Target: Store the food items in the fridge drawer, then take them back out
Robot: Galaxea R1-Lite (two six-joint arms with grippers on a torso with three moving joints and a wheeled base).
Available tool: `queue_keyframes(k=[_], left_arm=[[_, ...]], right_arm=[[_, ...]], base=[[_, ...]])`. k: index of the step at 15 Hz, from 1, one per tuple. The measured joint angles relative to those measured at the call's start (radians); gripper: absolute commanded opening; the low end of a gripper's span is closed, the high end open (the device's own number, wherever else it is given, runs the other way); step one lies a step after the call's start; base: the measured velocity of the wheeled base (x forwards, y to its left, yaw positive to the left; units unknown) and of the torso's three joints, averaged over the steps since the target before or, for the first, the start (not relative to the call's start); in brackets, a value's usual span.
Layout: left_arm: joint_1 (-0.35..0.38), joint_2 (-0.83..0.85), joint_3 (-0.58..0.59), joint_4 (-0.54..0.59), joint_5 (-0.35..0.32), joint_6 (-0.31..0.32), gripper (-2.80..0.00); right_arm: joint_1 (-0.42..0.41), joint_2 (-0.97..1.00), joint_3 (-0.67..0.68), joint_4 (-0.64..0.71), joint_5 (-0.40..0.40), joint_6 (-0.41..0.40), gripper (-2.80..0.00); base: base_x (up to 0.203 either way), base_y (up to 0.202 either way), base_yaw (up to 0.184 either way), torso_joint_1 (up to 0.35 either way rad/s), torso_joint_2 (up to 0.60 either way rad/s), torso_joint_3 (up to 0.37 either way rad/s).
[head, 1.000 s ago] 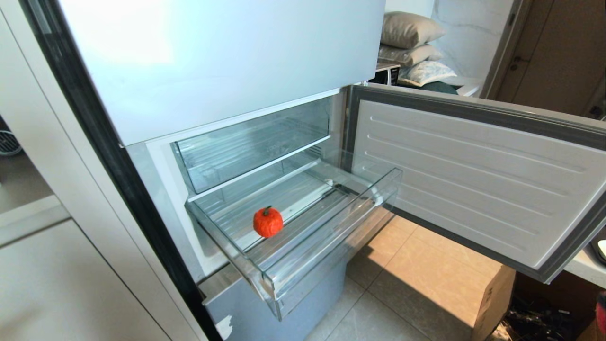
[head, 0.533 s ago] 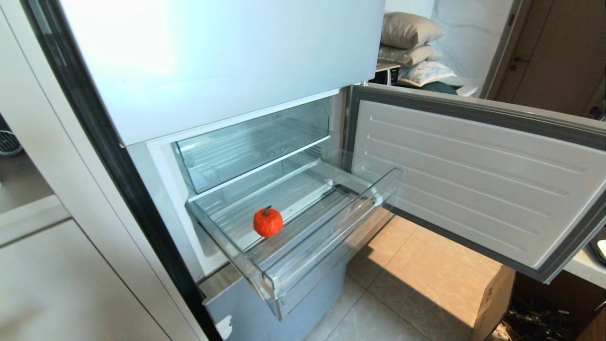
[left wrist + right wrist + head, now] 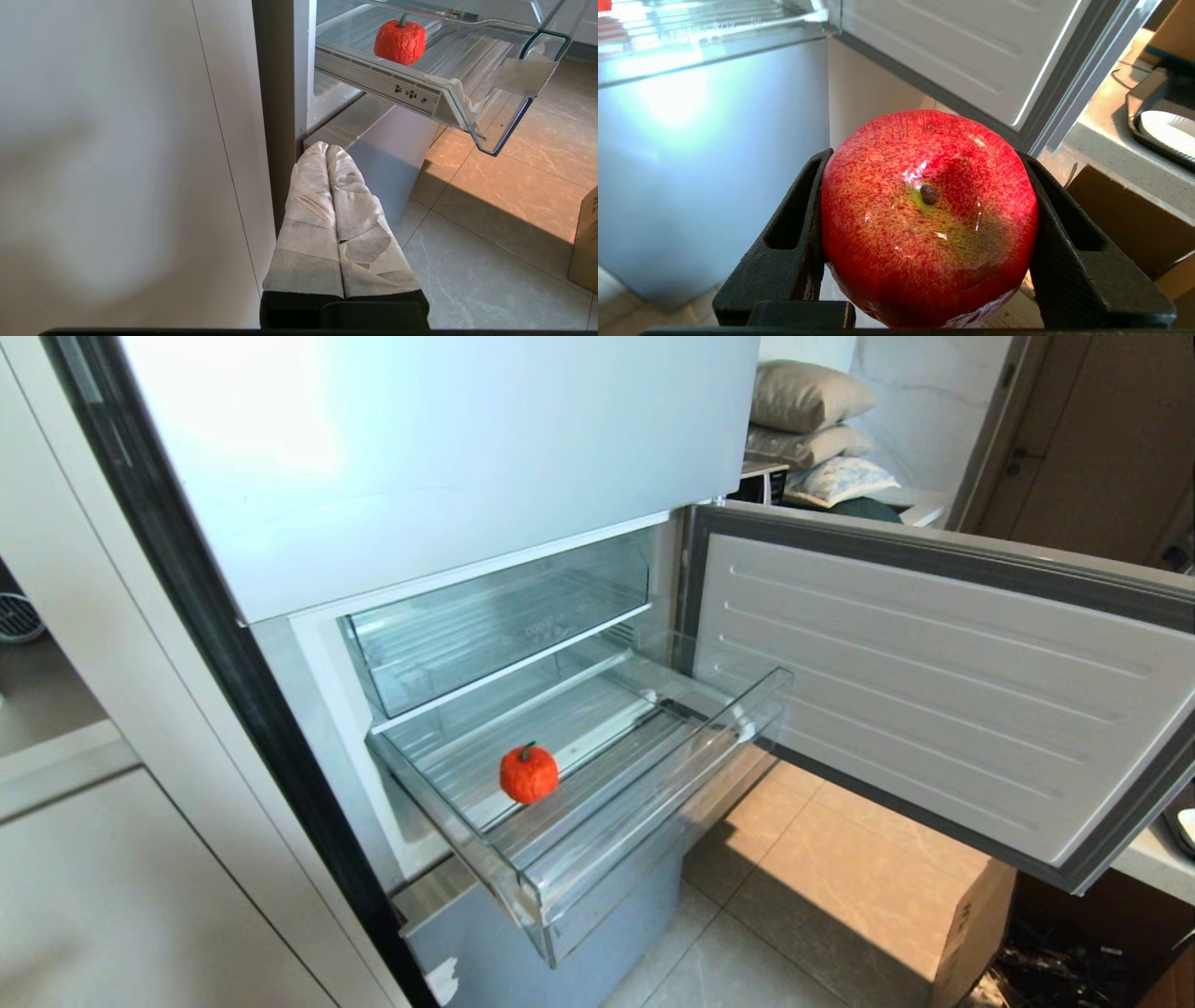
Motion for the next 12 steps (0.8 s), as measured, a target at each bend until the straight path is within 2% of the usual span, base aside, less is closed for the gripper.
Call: queue_keyframes(k=[7,12], left_arm=[[0.0,0.0,0.0,-0.001,0.0,0.0,-2.8],[0.0,0.0,0.0,-0.001,0.0,0.0,-2.8]], right_arm=[[0.0,-0.026,0.001,0.002,-0.001,0.008,-2.8],[0.0,-0.026,0.001,0.002,-0.001,0.008,-2.8]], base=[[0.0,0.0,0.0,0.0,0.0,0.0],[0.005,-0.006,0.152,0.006,0.0,0.003]])
